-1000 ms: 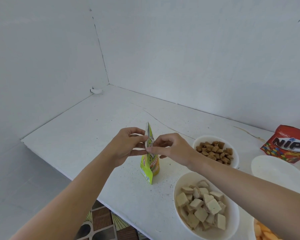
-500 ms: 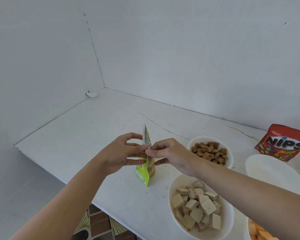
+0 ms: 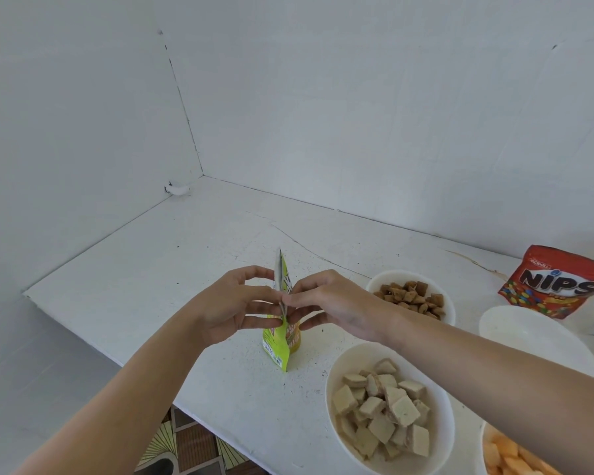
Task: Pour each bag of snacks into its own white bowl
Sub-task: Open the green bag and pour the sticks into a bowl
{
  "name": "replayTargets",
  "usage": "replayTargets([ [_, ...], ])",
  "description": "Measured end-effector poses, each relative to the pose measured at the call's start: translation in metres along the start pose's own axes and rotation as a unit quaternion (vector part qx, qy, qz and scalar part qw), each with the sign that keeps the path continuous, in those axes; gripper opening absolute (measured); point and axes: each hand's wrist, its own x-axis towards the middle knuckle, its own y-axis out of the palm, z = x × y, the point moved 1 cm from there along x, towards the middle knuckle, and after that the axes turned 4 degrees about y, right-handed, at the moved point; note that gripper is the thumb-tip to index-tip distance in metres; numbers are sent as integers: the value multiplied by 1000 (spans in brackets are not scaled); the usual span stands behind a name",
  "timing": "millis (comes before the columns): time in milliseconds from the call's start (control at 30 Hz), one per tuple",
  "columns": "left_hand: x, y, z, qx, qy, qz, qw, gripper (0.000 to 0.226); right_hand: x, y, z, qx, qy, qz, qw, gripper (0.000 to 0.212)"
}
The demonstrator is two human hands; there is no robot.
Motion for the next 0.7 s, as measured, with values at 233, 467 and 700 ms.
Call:
replayTargets([
  [233,2,11,-6,48,-3,-1,999,38,5,3,3,-63,-17,-15,998,12],
  [467,0,15,-10,61,3,12,998,32,1,0,-3,30,-8,20,999,26],
  [700,7,26,-11,144,21,-22,989,21,1,3,0,-47,-38,-30,998,26],
])
